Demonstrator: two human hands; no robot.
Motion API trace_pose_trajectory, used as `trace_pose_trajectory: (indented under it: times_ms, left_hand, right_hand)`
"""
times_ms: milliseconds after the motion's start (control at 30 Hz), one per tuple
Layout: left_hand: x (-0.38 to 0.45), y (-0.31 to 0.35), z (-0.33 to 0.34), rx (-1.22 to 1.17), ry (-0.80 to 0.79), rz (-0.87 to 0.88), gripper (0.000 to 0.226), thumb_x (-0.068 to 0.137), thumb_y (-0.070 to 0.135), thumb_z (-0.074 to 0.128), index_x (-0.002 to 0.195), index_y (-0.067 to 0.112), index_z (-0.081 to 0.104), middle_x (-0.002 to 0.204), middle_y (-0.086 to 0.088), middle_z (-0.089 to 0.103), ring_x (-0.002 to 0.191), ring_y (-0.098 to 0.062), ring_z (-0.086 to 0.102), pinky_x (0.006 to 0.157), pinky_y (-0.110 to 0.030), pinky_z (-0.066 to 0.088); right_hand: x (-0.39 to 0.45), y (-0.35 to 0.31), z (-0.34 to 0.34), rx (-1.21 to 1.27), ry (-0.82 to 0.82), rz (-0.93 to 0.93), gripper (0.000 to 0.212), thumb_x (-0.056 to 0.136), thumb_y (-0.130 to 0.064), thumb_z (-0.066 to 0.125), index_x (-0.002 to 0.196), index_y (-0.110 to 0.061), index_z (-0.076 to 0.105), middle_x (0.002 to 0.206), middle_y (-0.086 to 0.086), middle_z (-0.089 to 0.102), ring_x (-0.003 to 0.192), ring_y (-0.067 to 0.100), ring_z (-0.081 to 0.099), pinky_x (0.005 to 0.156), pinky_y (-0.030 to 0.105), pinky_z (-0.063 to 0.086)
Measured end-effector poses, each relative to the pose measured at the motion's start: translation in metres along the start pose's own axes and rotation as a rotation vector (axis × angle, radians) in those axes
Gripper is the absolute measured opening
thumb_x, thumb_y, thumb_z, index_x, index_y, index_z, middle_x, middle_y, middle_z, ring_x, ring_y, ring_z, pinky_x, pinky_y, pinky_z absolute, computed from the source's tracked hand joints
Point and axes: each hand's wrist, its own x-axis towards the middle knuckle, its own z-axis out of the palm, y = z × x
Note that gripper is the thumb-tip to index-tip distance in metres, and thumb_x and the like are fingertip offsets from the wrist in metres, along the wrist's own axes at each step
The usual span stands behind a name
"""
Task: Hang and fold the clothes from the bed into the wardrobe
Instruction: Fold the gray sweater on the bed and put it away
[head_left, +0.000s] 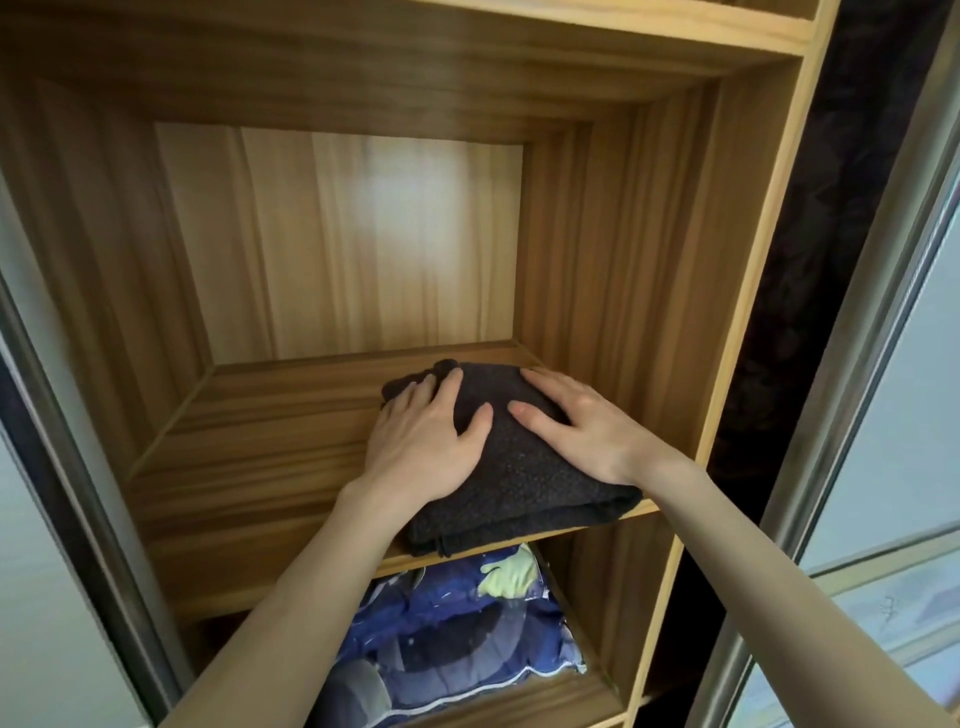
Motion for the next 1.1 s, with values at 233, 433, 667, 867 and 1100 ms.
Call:
trace_pose_trajectory:
  times_ms: [233, 433, 667, 867, 1100]
  left_hand:
    - [0.001, -0.005, 0.012, 0.017, 0.081, 0.051, 0.071, 0.104, 0.065, 0.029, 0.165, 0.028, 0.025, 0.167, -0.006, 0.036, 0.154, -0.03, 0.032, 0.126, -0.049, 0.027]
    - [-0.033, 0.001, 0.012, -0.005, 0.409, 0.235, 0.054, 0.106, 0.051, 0.044, 0.146, 0.017, 0.057, 0.142, -0.008, 0.064, 0.131, -0.03, 0.058, 0.114, -0.047, 0.043]
    - [-0.088, 0.045, 0.037, -0.071, 0.471, 0.498, 0.056, 0.105, 0.048, 0.044, 0.146, 0.012, 0.056, 0.144, -0.009, 0.062, 0.14, -0.028, 0.053, 0.12, -0.051, 0.039]
    - [-0.108, 0.111, 0.089, -0.32, 0.384, 0.733, 0.048, 0.105, 0.038, 0.054, 0.143, 0.011, 0.061, 0.147, -0.006, 0.06, 0.142, -0.024, 0.051, 0.116, -0.045, 0.044]
    - [-0.124, 0.196, 0.16, -0.436, 0.251, 0.949, 0.046, 0.104, 0.034, 0.057, 0.141, 0.007, 0.062, 0.145, -0.009, 0.061, 0.142, -0.029, 0.052, 0.114, -0.05, 0.045]
  right_hand:
    - [-0.004, 0.002, 0.005, 0.014, 0.047, 0.001, 0.068, 0.101, -0.065, 0.044, 0.161, -0.035, 0.032, 0.167, -0.01, 0.03, 0.154, 0.011, 0.024, 0.128, 0.036, 0.018]
    - [-0.04, -0.009, 0.003, 0.021, 0.314, -0.069, 0.062, 0.107, -0.055, 0.039, 0.161, -0.023, 0.035, 0.166, -0.006, 0.035, 0.152, 0.005, 0.028, 0.127, 0.034, 0.024]
    - [-0.171, 0.0, 0.001, -0.241, 0.724, -0.014, 0.053, 0.109, -0.039, 0.048, 0.158, -0.022, 0.04, 0.162, -0.008, 0.039, 0.153, 0.006, 0.03, 0.125, 0.033, 0.026]
    - [-0.282, 0.044, -0.005, -0.516, 0.778, 0.336, 0.061, 0.104, -0.044, 0.049, 0.159, -0.02, 0.039, 0.164, -0.006, 0.037, 0.155, 0.014, 0.03, 0.127, 0.042, 0.025]
    - [-0.37, 0.079, -0.007, -0.63, 0.88, 0.632, 0.061, 0.099, -0.043, 0.058, 0.152, -0.014, 0.049, 0.158, 0.0, 0.048, 0.153, 0.018, 0.036, 0.122, 0.051, 0.033]
